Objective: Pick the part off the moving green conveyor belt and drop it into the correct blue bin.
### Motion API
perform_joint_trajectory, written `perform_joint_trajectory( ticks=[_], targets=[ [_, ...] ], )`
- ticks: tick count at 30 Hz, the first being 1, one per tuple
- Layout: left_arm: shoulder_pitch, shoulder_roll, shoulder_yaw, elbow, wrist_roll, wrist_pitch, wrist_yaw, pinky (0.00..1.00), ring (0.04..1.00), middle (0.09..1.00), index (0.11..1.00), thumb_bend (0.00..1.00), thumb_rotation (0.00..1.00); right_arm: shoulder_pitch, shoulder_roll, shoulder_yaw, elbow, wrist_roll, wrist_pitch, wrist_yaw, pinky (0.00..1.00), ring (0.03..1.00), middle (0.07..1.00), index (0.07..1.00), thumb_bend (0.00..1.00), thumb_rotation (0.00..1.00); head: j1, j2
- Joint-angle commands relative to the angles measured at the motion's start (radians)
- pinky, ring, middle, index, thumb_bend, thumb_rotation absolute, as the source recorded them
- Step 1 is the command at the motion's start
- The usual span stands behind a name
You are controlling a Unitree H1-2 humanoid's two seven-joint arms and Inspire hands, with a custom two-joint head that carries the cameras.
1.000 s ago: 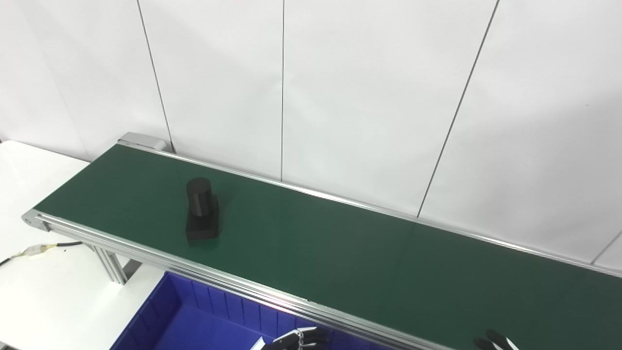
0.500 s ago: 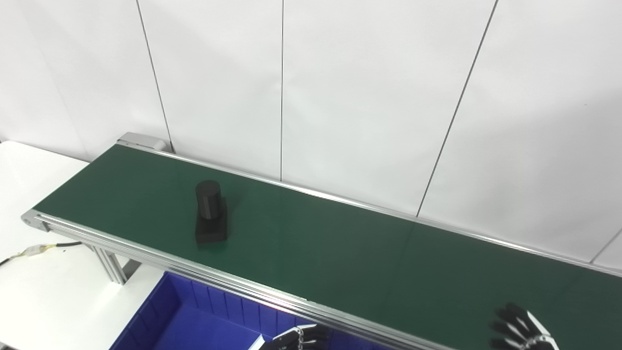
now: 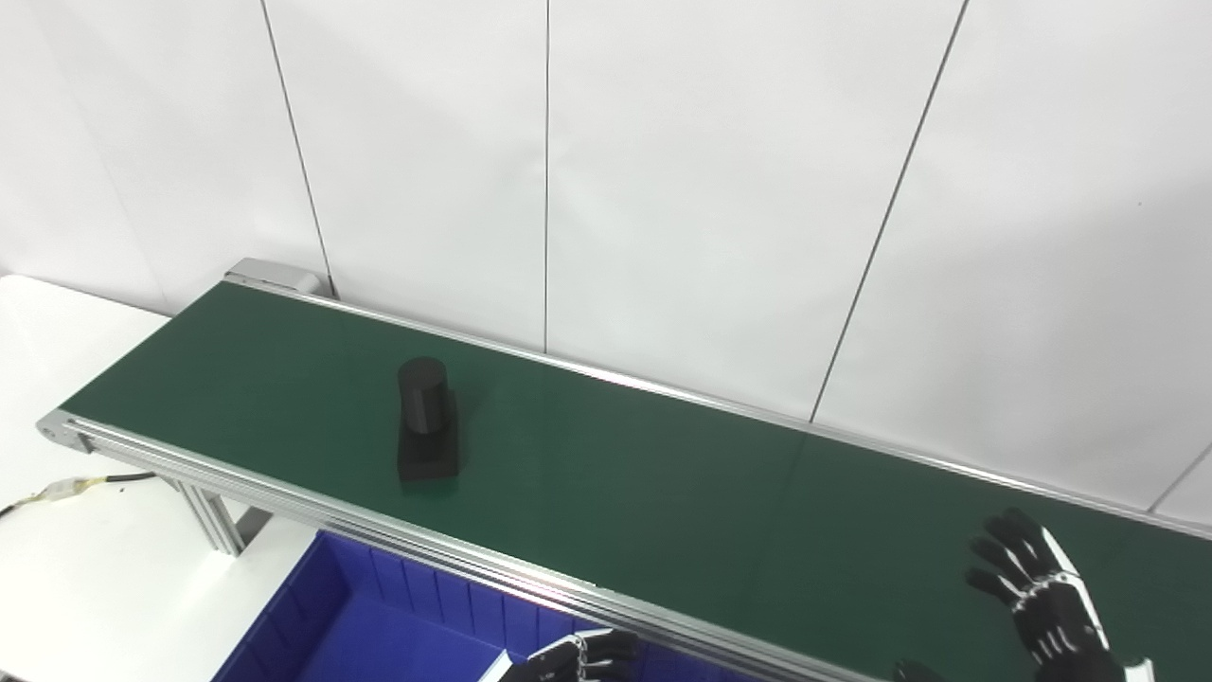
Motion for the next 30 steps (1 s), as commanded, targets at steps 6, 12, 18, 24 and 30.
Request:
perform_joint_trajectory(
  ticks=[6,12,18,24,30],
  targets=[
    [-0.027,0.003,0.002,-0.009,-0.012,-0.041,-0.006,0.73,0.785,0.821,0.815,0.95,0.08,-0.064,0.0,-0.009,-0.043,-0.029,0.05,0.003,0.75,0.833,0.864,0.881,0.84,0.18,-0.019,0.003],
    [-0.028,0.008,0.004,-0.015,-0.006,-0.041,0.0,0.73,0.784,0.826,0.821,0.95,0.08,-0.1,0.002,-0.008,-0.021,-0.063,0.075,-0.003,0.77,0.832,0.863,0.873,0.89,0.14,-0.047,0.01],
    [-0.029,0.009,0.009,-0.018,-0.018,-0.041,-0.005,0.74,0.793,0.834,0.826,0.95,0.08,-0.14,0.003,-0.003,0.013,-0.096,0.09,-0.005,0.78,0.843,0.871,0.884,0.89,0.13,-0.098,0.026],
    [-0.025,0.013,0.012,-0.026,-0.027,-0.041,-0.01,0.74,0.802,0.844,0.837,0.94,0.06,-0.17,0.011,0.005,0.021,-0.134,0.115,-0.008,0.78,0.839,0.869,0.886,0.9,0.08,-0.118,0.038],
    [-0.021,0.021,0.015,-0.027,-0.02,-0.041,-0.01,0.75,0.806,0.852,0.843,0.91,0.06,-0.199,0.017,0.021,0.02,-0.235,0.167,-0.016,0.77,0.835,0.877,0.888,0.91,0.12,-0.154,0.047]
  ],
)
